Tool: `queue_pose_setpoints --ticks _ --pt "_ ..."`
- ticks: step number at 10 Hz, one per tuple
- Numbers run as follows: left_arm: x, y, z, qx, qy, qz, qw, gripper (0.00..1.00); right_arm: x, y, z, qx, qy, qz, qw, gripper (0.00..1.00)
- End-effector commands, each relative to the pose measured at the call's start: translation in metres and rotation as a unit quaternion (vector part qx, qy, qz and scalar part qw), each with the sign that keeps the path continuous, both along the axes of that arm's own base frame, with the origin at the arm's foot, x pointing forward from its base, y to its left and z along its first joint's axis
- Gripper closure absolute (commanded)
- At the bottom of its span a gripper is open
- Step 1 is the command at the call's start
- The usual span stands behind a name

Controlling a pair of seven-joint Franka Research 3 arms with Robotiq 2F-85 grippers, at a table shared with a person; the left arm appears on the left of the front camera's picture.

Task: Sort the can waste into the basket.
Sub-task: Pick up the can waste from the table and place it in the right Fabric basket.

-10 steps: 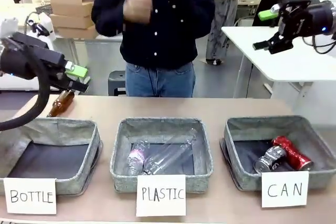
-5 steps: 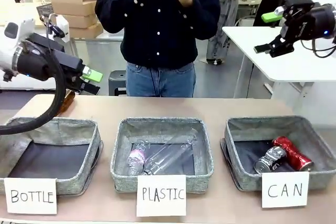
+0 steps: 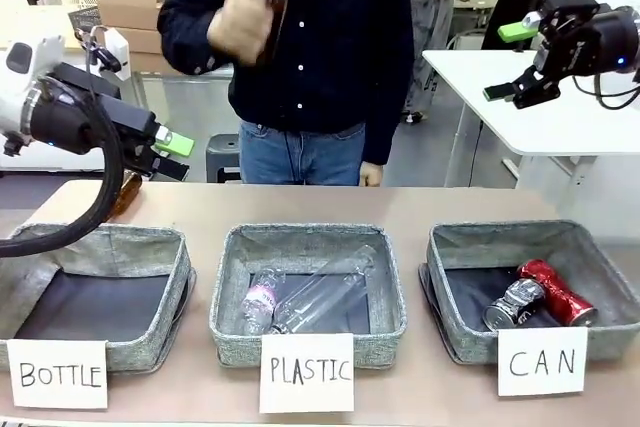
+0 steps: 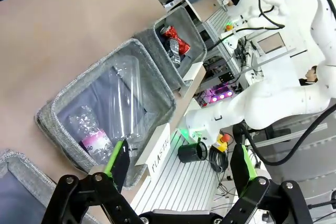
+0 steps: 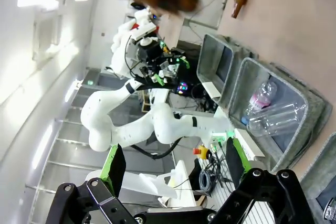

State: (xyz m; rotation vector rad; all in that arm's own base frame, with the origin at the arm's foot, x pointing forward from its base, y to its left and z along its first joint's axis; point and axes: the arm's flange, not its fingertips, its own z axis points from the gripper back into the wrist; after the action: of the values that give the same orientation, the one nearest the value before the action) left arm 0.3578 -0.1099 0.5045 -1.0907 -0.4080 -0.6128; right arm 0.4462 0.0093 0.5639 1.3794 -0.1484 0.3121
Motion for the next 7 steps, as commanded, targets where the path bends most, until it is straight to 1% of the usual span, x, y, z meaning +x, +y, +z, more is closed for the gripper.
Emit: queue_pose_setpoints --ticks 1,7 --pt "0.0007 0.0008 0.0024 -0.009 -0.001 0.005 1.000 0.00 0.0011 -0.0007 0.0006 0.003 -0.011 0.006 1.000 0.00" --pt "0.0007 0.0008 0.0024 -0.009 -0.001 0.005 1.000 0.00 0.0011 -0.0007 0.0006 0.003 -0.011 0.006 1.000 0.00"
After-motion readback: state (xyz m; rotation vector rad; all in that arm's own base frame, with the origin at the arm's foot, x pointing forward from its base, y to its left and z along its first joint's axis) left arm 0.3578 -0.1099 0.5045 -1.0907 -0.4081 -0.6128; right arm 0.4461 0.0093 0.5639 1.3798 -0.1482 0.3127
